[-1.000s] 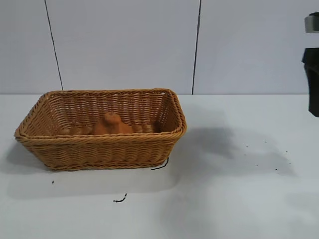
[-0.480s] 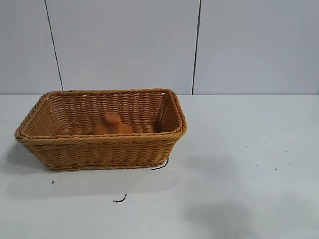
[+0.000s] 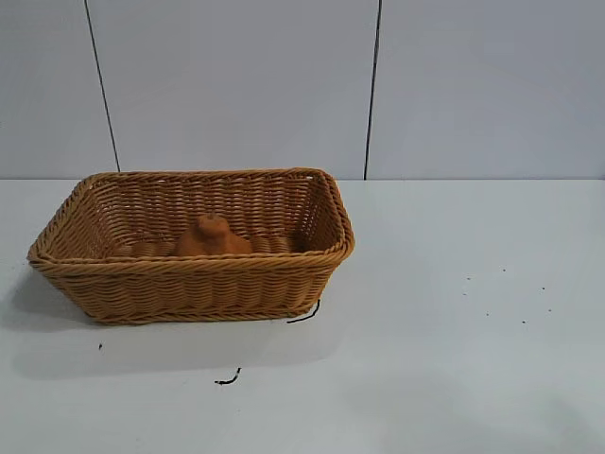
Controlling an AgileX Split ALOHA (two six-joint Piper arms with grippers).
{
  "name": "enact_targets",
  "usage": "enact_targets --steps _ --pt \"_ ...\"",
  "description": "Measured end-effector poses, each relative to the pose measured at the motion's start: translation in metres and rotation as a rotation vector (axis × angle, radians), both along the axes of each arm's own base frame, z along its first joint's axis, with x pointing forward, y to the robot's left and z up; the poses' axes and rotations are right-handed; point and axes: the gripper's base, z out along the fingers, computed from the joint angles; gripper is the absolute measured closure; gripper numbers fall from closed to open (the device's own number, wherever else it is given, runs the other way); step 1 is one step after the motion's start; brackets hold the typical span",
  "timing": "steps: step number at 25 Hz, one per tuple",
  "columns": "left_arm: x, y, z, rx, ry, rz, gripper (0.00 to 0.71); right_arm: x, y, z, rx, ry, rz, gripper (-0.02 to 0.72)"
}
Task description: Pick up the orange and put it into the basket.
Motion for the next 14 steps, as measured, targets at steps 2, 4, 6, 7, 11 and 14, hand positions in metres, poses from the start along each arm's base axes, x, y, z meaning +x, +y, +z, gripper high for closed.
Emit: enact_targets --steps 2,4,6,7,11,14 --pt "0.0 -0.0001 0.0001 -0.001 -0.001 -0.001 0.071 -0.0018 0.0 0.0 0.0 -0.011 0.001 0.039" --pt "0.0 -0.0001 0.0001 -0.001 -0.001 -0.001 0.071 -0.0019 -0.0001 0.0 -0.001 -0.011 0.018 0.039" --pt "0.0 -0.0001 0.0001 -0.001 -0.001 -0.001 0.071 -0.002 -0.0002 0.0 -0.001 -0.011 0.038 0.039" --pt "0.0 -0.0001 0.0001 -0.001 -0.001 -0.001 0.071 -0.002 -0.0002 0.0 -0.001 -0.011 0.045 0.039" --pt "0.0 -0.0001 0.0001 -0.001 -0.001 -0.001 0.071 -0.0022 -0.0003 0.0 -0.001 -0.013 0.046 0.039" --pt "0.0 -0.0001 0.0001 -0.001 -0.001 -0.001 0.071 -0.0022 -0.0003 0.0 -0.001 -0.013 0.046 0.039"
